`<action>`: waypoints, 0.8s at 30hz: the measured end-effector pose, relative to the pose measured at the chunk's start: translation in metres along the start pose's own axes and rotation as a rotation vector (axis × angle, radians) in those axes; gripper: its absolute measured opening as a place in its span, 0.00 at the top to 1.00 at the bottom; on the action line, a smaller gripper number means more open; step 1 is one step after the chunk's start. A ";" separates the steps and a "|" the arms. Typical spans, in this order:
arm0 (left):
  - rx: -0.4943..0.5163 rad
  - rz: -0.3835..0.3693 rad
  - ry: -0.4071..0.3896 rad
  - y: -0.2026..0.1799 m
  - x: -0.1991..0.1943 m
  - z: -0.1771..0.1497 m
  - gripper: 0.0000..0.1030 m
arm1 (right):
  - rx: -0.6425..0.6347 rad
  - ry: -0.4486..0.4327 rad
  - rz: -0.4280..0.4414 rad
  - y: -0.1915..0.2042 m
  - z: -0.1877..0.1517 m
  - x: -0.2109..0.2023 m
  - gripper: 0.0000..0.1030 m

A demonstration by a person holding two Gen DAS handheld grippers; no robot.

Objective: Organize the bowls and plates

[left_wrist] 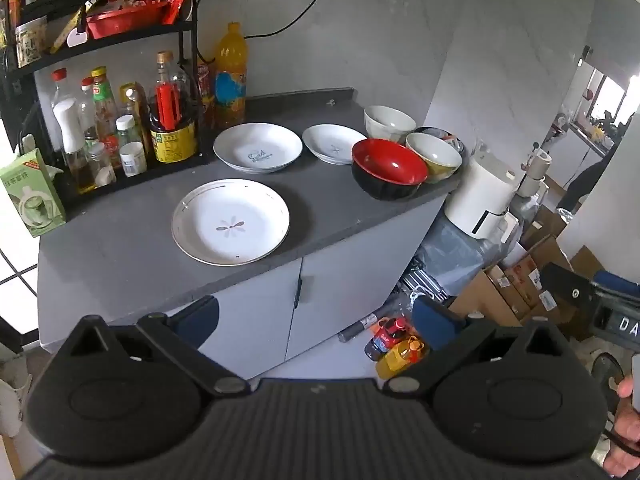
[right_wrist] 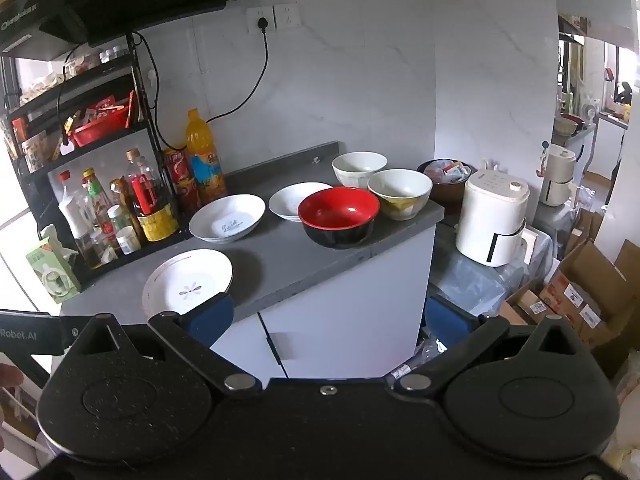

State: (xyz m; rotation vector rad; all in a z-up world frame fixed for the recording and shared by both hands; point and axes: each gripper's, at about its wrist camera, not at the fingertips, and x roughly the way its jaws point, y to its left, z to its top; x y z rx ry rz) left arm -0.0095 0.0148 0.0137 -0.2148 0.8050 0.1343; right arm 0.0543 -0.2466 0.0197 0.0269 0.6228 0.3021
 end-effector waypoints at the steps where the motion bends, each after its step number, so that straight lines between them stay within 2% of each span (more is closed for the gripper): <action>1: 0.001 0.000 -0.001 0.001 0.000 0.000 0.01 | -0.005 0.015 0.004 -0.004 0.006 0.003 0.00; 24: -0.024 0.023 -0.042 0.019 -0.003 0.016 0.01 | -0.018 0.039 0.032 0.019 0.025 0.022 0.00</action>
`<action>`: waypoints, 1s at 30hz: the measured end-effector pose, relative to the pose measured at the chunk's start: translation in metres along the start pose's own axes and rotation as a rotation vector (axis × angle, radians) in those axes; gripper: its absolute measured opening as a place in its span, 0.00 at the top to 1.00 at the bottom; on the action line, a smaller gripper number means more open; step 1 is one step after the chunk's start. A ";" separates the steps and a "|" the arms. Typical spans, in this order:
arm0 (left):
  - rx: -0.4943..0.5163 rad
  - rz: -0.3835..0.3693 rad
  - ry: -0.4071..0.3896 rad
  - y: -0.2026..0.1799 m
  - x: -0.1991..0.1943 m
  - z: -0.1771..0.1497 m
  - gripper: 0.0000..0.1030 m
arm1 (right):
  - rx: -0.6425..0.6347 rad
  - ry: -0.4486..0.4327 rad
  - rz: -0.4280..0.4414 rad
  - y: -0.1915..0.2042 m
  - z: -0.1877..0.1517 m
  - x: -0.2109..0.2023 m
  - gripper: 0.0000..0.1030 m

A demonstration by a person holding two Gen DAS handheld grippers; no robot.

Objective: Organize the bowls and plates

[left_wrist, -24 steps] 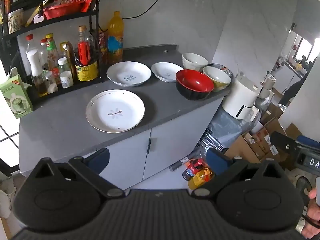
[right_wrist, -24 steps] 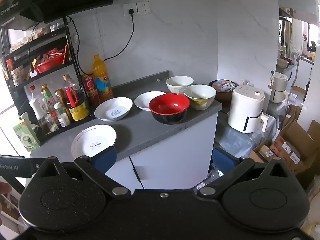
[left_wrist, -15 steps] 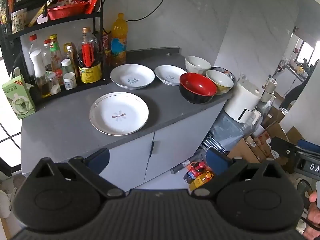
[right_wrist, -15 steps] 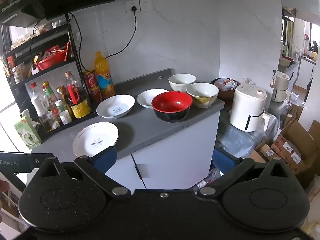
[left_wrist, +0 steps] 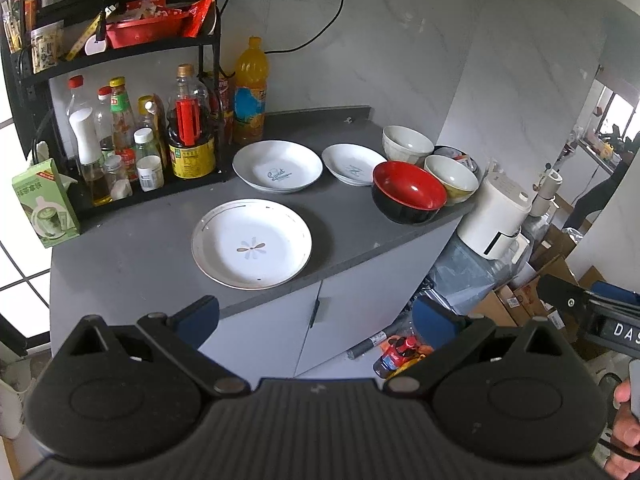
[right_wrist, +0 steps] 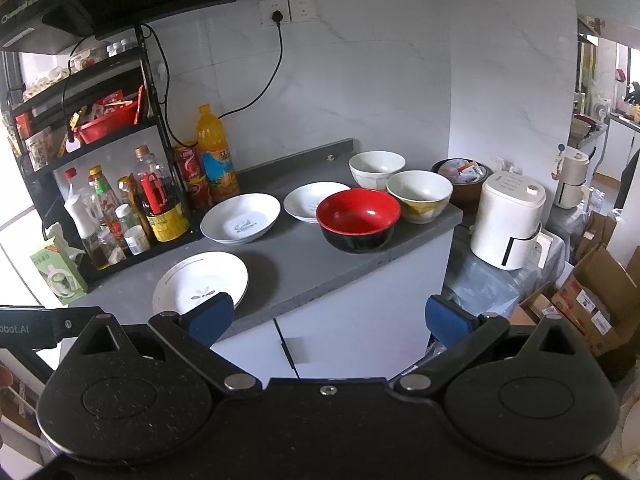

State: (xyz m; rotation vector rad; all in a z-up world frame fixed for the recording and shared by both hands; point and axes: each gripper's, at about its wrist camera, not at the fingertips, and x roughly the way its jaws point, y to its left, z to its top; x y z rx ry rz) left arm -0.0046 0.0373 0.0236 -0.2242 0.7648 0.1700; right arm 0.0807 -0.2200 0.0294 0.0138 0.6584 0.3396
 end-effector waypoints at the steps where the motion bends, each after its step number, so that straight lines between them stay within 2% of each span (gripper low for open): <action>1: 0.001 -0.003 0.000 0.001 0.000 0.001 0.01 | -0.002 0.002 0.002 0.001 0.001 0.000 0.00; 10: -0.026 0.003 0.001 0.011 0.002 0.013 0.01 | -0.012 0.002 0.007 0.005 0.011 0.004 0.00; 16: -0.049 -0.001 -0.028 0.010 -0.002 0.016 0.01 | -0.020 0.012 0.004 0.007 0.013 0.006 0.00; 30: -0.045 0.024 -0.004 0.003 0.002 0.019 0.01 | -0.019 0.023 -0.005 0.000 0.014 0.007 0.00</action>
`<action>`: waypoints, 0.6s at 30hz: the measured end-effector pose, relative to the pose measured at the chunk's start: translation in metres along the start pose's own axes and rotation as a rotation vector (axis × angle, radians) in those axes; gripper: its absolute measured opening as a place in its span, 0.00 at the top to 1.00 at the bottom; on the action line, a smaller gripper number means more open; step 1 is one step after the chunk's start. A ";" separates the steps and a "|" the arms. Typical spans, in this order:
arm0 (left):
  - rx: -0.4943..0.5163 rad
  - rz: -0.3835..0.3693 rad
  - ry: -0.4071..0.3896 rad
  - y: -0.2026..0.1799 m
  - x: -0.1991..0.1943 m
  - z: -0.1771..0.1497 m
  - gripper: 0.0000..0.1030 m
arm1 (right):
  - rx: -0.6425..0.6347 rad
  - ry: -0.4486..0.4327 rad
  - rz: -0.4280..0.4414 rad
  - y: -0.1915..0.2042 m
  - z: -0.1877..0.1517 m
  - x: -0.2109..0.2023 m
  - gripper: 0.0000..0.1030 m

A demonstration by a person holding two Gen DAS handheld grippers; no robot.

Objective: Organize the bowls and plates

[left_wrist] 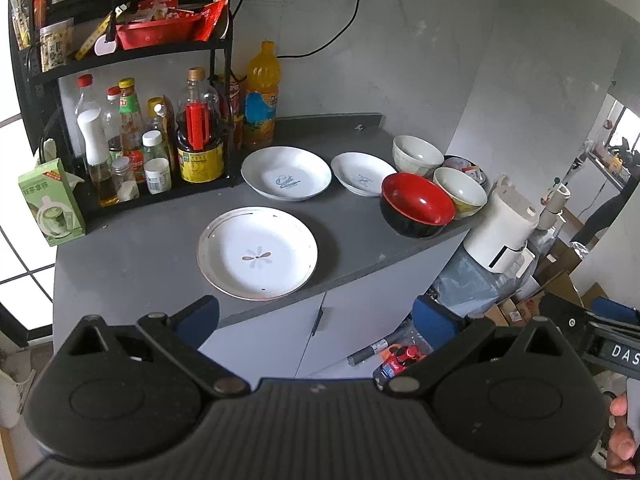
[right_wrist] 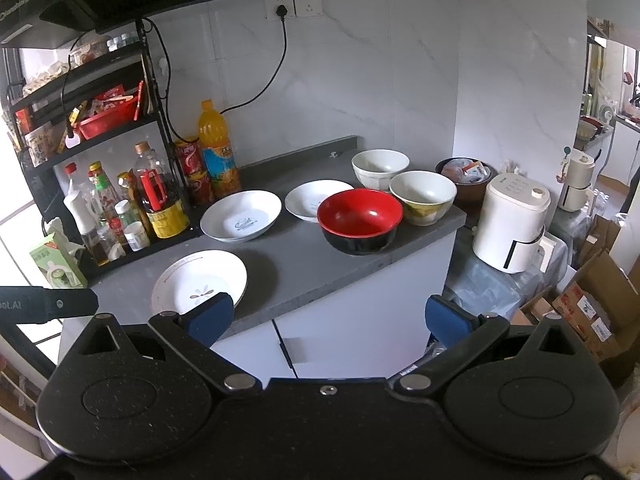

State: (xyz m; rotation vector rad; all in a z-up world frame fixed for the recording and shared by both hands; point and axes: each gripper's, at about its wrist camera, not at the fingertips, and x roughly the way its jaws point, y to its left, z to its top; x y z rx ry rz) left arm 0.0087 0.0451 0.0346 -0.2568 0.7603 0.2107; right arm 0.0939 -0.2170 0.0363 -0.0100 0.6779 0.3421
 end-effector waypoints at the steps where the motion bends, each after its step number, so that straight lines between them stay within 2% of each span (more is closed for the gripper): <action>1: -0.005 0.003 0.001 0.000 0.000 0.000 0.01 | -0.002 -0.002 0.001 0.000 0.000 0.000 0.00; 13: -0.030 0.026 0.011 -0.004 0.007 0.002 0.01 | -0.013 0.008 0.022 -0.010 0.001 0.003 0.00; 18: -0.002 0.042 0.015 -0.005 0.010 0.001 0.01 | -0.007 0.016 0.035 -0.015 0.002 0.004 0.00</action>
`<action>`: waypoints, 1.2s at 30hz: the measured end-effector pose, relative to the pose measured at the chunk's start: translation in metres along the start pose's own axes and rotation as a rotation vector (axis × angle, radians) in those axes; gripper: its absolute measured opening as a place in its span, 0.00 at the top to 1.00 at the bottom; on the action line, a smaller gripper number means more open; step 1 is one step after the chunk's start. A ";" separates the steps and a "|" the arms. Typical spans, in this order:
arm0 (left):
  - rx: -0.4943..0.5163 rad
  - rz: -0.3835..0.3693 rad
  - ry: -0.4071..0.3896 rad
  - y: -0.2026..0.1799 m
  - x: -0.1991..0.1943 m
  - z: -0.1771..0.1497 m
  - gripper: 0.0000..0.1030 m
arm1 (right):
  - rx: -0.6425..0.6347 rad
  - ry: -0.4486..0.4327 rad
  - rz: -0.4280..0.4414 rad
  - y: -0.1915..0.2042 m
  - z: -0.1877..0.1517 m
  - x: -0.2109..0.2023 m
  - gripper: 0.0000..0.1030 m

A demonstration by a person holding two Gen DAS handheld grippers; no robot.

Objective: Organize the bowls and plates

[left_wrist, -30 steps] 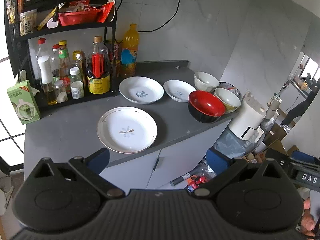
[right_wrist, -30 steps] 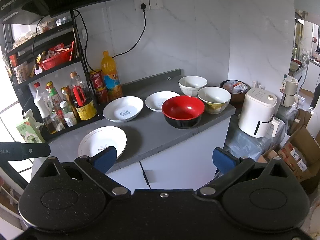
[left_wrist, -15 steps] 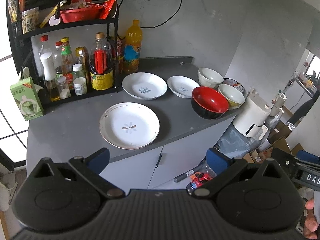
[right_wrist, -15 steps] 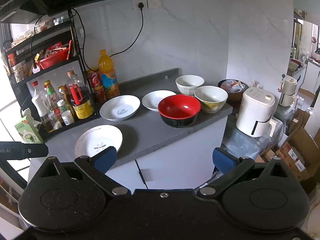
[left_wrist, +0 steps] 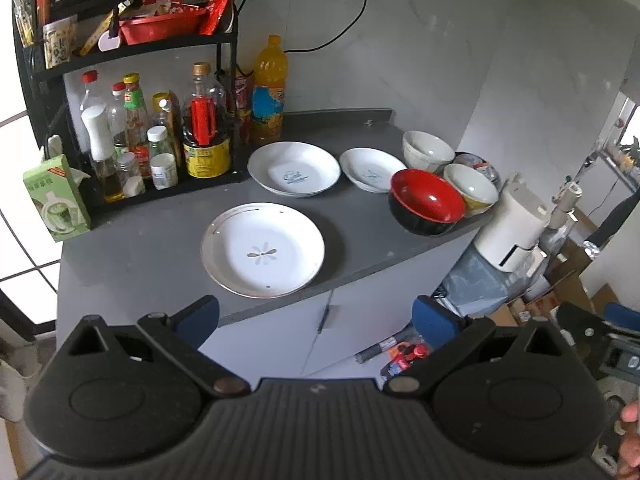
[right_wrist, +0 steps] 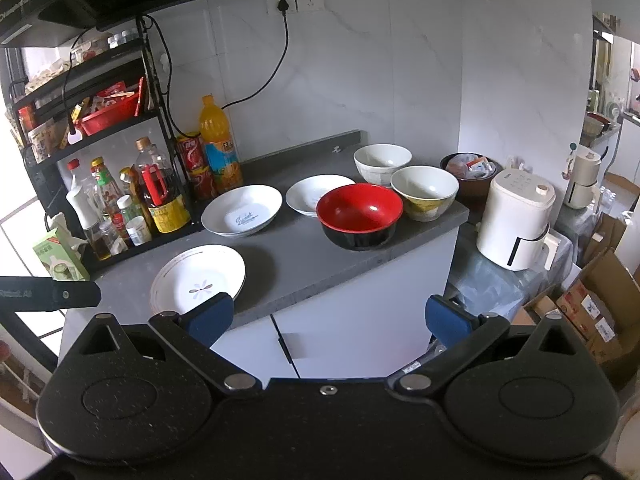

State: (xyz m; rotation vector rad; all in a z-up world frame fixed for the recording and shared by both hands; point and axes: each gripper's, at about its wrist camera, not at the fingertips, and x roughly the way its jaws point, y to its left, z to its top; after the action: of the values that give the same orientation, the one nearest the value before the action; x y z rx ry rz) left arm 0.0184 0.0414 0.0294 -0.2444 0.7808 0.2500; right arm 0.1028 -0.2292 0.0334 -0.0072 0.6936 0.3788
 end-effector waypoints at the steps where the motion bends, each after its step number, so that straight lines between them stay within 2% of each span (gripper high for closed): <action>1: -0.003 0.004 0.000 0.001 0.001 0.000 0.01 | -0.004 -0.002 0.003 -0.001 0.000 0.000 0.00; 17: -0.041 0.003 0.007 -0.006 0.031 0.017 0.01 | -0.013 -0.005 -0.007 -0.006 0.018 0.026 0.00; 28: -0.002 -0.030 0.007 -0.026 0.081 0.057 0.01 | 0.029 0.007 0.007 -0.024 0.048 0.066 0.00; 36: 0.002 -0.071 0.022 -0.041 0.130 0.093 0.01 | 0.054 0.013 -0.036 -0.034 0.080 0.111 0.00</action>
State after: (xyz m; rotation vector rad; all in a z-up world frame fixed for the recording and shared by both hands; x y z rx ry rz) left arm 0.1819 0.0488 0.0048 -0.2734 0.7930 0.1796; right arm 0.2423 -0.2133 0.0214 0.0296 0.7157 0.3259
